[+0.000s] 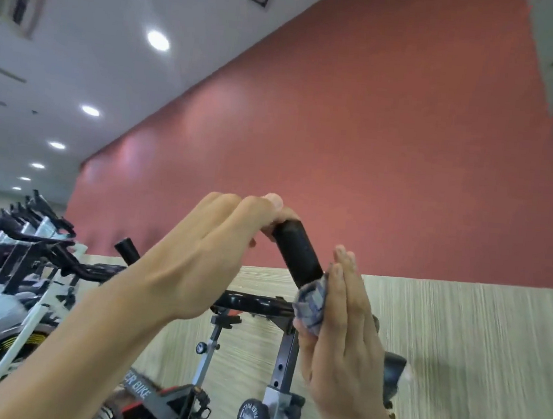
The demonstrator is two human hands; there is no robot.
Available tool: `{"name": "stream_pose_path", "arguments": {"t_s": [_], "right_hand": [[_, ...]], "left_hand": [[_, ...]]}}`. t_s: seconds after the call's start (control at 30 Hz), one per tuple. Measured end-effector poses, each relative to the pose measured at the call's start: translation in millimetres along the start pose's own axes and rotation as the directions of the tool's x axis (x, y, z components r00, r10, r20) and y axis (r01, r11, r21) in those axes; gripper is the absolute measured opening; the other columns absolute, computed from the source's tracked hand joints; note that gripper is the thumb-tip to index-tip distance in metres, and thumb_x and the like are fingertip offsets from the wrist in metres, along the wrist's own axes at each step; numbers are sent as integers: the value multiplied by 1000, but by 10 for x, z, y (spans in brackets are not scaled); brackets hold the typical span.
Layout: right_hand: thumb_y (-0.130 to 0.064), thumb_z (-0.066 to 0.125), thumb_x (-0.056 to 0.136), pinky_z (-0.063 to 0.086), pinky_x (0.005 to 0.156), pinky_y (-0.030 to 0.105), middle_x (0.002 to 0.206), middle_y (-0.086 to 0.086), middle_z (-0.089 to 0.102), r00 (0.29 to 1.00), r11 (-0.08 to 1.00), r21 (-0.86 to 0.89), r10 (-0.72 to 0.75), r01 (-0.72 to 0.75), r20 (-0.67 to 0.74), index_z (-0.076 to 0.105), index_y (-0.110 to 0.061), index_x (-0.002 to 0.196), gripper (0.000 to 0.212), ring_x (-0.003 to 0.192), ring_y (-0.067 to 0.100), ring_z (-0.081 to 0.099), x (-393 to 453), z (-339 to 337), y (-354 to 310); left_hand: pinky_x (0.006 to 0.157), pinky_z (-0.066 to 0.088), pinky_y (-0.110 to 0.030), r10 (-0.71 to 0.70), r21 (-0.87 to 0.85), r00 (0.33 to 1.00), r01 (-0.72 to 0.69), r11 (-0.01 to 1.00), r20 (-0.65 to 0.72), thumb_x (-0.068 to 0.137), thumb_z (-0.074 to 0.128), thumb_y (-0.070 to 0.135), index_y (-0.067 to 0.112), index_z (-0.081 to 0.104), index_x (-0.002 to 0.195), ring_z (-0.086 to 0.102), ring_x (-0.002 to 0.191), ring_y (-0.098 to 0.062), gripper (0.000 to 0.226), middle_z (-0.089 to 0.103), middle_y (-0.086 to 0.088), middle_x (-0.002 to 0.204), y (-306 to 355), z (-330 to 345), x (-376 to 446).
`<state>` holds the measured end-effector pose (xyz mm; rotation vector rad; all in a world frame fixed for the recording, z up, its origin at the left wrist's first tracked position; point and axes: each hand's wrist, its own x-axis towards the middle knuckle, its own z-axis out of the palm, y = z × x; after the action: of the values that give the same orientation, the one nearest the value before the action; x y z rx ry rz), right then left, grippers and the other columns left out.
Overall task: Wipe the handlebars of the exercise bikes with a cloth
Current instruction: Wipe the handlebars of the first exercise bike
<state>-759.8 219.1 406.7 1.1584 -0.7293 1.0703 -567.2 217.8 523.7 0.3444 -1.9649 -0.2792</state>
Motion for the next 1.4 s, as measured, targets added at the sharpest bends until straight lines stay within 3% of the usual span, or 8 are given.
{"name": "stream_pose_path", "arguments": {"t_s": [0.07,0.17,0.63,0.77,0.93,1.07,1.2,1.4], "right_hand": [[-30,37,111,41,117,46,160,21,27,1000,1000,13,27,-27,2,19,3,153,57,153,31,29,-90,-20,49],[-32,32,111,43,115,45,155,27,39,998,989,133,56,-57,15,26,6,150,55,149,34,36,222,-18,-78],[-44,35,109,37,119,41,158,8,38,974,888,431,72,-160,214,25,-9,154,58,146,23,41,-656,40,971],[-49,25,110,40,113,37,144,-4,52,923,766,515,297,-384,246,42,-15,146,53,136,14,50,-569,-38,785],[-44,20,111,38,83,15,105,0,72,972,881,412,222,-234,77,68,-7,118,61,96,11,59,-173,-32,399],[-48,19,111,40,80,15,107,0,71,958,843,457,267,-283,101,68,-7,120,64,97,14,61,-430,84,750],[-49,19,110,36,73,17,102,-12,60,899,737,528,418,-421,133,65,-10,118,61,92,14,59,-505,83,817],[-43,23,111,43,78,19,105,-1,74,960,867,419,278,-270,45,71,-9,115,59,96,14,64,-285,27,573]], "left_hand": [[79,45,-26,235,71,969,-240,968,74,92,32,40,4,71,95,54,79,-26,53,64,-11,80,166,-2,-278],[73,44,-37,358,260,933,-357,897,43,97,37,28,9,67,93,58,78,-20,36,65,-5,80,152,82,-364],[72,43,-17,311,536,944,-205,819,-113,100,42,30,17,59,98,52,78,-2,22,55,13,83,170,416,-297],[82,42,-28,375,755,926,-214,620,-46,102,39,28,15,65,90,48,90,-14,32,56,8,90,200,503,-214],[104,32,-41,381,949,924,-92,302,-31,103,36,29,11,72,108,50,119,-26,41,64,0,118,303,620,-269],[118,26,-47,308,988,945,-140,66,114,105,28,32,6,67,121,47,134,-30,50,62,-9,133,265,781,-382],[117,30,-46,319,980,935,-185,65,156,105,24,31,8,69,112,55,118,-29,51,67,-6,115,168,949,-367],[107,36,-42,510,968,840,-246,50,187,104,35,25,8,71,105,61,110,-31,40,70,-4,106,87,933,-295]]}}
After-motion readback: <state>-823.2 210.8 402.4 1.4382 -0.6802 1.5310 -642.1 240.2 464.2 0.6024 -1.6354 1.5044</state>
